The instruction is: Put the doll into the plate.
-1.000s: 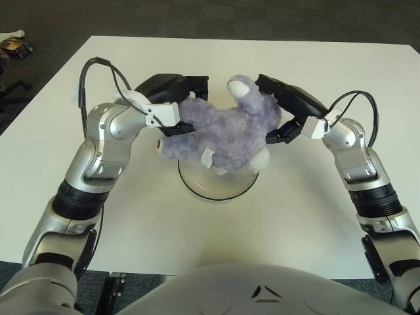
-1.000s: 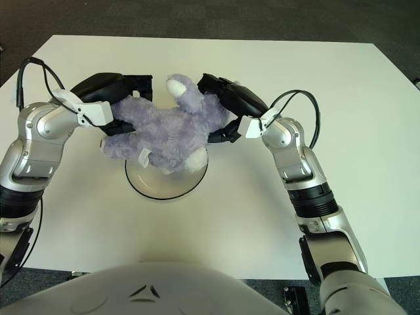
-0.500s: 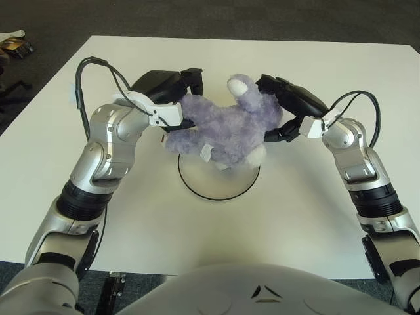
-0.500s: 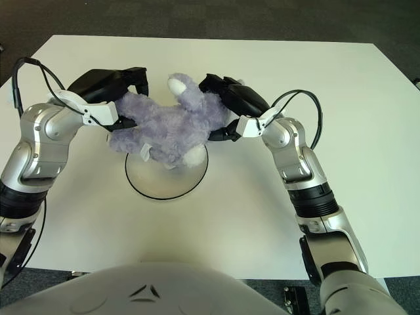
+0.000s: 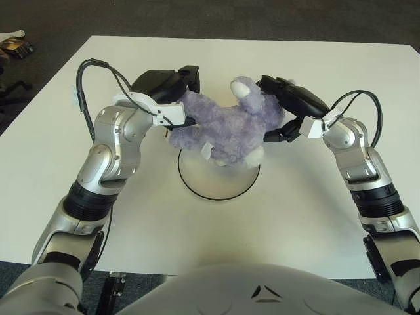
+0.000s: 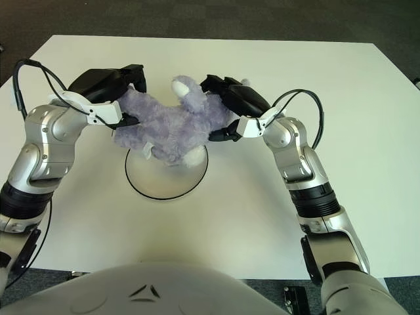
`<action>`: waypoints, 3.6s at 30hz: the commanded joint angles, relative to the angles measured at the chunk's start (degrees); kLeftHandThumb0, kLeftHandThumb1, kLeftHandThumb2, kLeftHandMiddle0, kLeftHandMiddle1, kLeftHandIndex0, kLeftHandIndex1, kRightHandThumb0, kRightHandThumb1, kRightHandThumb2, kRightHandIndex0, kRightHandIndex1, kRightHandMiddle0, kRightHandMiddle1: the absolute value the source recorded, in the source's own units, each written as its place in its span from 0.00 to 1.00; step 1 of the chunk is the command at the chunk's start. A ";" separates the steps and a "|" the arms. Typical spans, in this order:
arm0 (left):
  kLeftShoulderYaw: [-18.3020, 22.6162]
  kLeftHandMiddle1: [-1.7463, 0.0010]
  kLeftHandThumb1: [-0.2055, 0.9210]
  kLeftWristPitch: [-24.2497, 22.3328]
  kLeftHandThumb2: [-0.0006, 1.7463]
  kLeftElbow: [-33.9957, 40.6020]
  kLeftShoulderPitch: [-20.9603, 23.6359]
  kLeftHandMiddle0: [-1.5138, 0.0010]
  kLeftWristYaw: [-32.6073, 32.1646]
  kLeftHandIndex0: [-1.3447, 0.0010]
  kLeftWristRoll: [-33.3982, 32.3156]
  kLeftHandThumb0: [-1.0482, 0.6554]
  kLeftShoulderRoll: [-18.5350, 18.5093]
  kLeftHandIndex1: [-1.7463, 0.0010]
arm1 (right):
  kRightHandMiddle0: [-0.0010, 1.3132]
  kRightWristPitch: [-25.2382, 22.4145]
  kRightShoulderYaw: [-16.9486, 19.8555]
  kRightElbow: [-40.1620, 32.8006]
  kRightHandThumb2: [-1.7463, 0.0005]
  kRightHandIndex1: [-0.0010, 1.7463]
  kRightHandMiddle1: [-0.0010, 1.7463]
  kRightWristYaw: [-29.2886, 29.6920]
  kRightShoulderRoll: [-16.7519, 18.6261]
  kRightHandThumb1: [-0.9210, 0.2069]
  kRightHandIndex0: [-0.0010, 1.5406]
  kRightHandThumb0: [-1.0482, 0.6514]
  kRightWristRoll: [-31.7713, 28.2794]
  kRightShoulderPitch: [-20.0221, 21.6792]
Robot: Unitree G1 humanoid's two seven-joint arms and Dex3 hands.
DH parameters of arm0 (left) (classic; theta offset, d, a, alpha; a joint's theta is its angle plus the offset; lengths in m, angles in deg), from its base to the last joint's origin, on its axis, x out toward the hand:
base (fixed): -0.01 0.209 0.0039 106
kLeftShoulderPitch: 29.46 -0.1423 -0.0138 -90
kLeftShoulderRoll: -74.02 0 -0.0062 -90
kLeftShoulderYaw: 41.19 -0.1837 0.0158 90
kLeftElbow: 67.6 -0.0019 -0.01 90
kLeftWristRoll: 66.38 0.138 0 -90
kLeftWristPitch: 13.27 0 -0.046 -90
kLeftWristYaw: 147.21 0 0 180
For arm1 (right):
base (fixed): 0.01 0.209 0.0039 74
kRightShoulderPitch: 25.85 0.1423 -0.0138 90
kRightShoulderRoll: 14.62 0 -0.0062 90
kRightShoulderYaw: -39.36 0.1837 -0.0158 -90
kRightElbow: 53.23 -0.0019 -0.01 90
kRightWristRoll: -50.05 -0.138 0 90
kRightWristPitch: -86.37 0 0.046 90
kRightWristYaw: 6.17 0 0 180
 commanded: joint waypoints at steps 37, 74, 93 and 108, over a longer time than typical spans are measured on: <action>2.19 0.31 0.37 2.86 0.56 0.10 -1.26 1.00 -2.73 1.00 -2.85 0.27 1.27 0.36 | 0.00 3.95 2.09 -1.85 0.85 0.00 0.16 -10.65 -3.92 0.08 0.00 0.06 -14.12 0.61; 16.03 0.54 0.35 -10.93 0.61 16.91 -0.02 0.98 6.90 1.00 -11.67 0.35 -6.45 0.44 | 0.00 7.16 6.03 9.91 0.73 0.00 0.12 -14.38 -2.10 0.25 0.00 0.10 -24.99 6.03; 23.84 0.61 0.38 -15.82 0.63 19.22 -2.74 0.91 -2.89 1.00 -7.19 0.38 -4.79 0.34 | 0.00 15.24 10.78 30.22 0.56 0.00 0.12 -11.09 -7.89 0.45 0.00 0.16 -20.44 17.02; 23.94 0.52 0.41 -6.44 0.59 10.80 -3.53 0.84 -7.84 0.97 -13.86 0.33 -6.03 0.30 | 0.00 27.48 9.78 39.82 0.73 0.00 0.09 -8.83 -11.07 0.20 0.00 0.05 -16.42 21.76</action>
